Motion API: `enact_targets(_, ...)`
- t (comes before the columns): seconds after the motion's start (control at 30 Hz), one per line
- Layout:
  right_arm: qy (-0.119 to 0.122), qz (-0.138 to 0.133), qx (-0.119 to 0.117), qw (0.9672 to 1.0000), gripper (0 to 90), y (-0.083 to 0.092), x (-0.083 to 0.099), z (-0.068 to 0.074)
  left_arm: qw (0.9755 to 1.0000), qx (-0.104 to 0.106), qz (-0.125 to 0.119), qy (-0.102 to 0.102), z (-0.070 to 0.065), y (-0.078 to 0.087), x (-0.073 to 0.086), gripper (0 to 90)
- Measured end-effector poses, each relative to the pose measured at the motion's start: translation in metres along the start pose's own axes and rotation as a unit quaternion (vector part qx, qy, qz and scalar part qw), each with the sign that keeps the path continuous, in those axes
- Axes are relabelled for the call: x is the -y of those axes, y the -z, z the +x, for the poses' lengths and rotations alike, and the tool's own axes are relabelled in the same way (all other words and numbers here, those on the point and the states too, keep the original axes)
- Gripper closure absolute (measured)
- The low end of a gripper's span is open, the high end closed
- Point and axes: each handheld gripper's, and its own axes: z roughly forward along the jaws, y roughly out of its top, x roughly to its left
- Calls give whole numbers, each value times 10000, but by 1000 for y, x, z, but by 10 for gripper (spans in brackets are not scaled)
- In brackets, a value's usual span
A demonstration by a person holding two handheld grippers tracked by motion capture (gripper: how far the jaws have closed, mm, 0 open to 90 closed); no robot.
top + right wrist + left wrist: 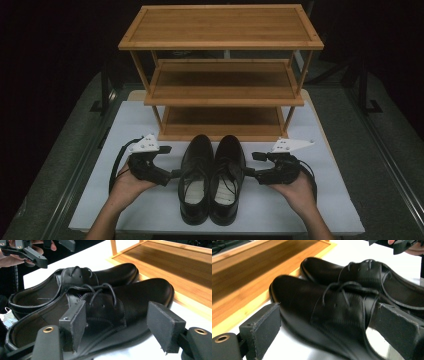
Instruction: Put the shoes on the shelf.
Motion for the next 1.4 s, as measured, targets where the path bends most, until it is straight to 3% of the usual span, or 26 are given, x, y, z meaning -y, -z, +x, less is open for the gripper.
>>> enact_targets(0.3,66,-35,-100,9999,312,-11,-8,6,9999,85,-112,-34,-3,-13,-11,66)
enact_targets(0.4,101,0,-137,9999,308,-15,-8,8,9997,115,-200,-43,-3,-13,-9,137)
enact_targets(0.9,107,222,-143,9996,303,-33,-3,12,9999,134,12,30,-4,-26,5,147)
enact_targets(1.07,231,448,35,9987,295,-40,4,16,9997,154,171,-21,-7,-28,9,194)
enact_targets(1.2,197,456,23,9988,311,-41,7,16,9995,235,209,-4,-5,-28,12,250)
enact_targets(1.33,47,469,-279,9985,389,-42,8,13,9987,452,242,-13,-6,-28,14,427)
enact_targets(1.4,-29,470,-332,9983,413,-42,8,13,9985,482,236,-55,-7,-27,14,453)
